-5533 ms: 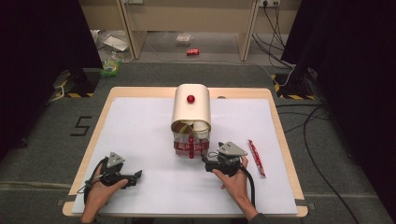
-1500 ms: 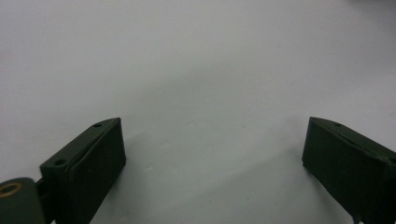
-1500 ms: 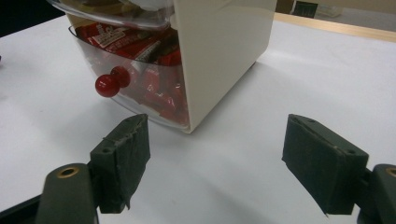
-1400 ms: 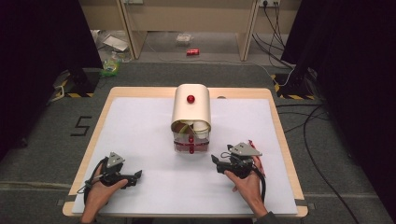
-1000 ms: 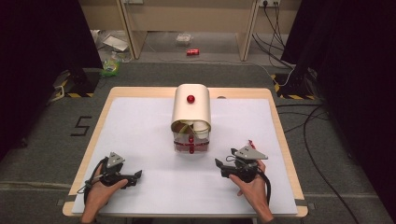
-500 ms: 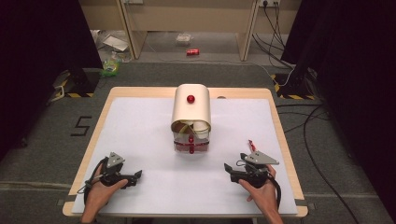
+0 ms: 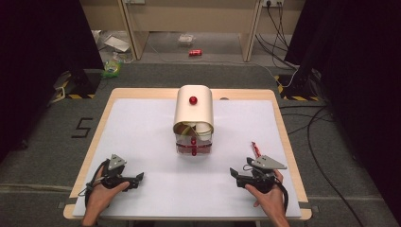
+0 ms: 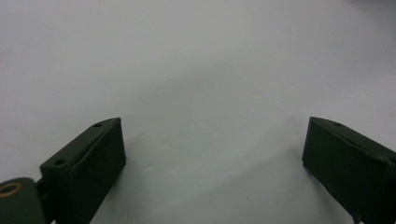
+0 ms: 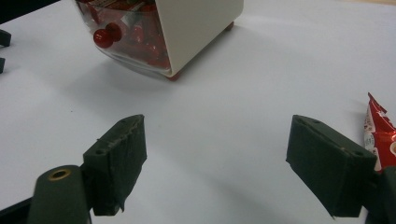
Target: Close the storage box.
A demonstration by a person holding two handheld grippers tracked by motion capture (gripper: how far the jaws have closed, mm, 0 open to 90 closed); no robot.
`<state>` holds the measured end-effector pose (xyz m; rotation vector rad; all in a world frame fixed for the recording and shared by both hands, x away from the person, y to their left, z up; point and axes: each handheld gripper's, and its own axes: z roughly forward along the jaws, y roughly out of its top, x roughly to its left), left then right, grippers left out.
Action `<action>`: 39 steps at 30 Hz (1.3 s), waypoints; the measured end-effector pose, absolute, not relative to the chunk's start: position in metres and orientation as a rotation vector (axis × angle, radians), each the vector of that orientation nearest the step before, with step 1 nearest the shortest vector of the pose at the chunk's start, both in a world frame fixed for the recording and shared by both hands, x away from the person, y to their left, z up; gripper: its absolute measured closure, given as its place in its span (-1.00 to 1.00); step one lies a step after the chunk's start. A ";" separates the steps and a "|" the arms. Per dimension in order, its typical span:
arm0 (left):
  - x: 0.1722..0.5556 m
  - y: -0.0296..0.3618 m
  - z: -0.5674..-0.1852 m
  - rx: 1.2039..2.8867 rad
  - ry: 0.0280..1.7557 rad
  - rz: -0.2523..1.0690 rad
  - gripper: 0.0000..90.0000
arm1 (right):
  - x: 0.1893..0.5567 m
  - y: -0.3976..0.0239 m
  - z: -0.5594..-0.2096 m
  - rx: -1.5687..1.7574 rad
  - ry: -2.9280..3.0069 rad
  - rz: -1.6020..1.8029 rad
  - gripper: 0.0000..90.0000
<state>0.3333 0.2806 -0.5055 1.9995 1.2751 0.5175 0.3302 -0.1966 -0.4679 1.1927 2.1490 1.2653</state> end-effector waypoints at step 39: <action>0.333 0.281 -0.505 1.999 1.275 0.517 -0.89 | 0.307 -0.210 -0.473 1.194 2.208 1.243 -0.59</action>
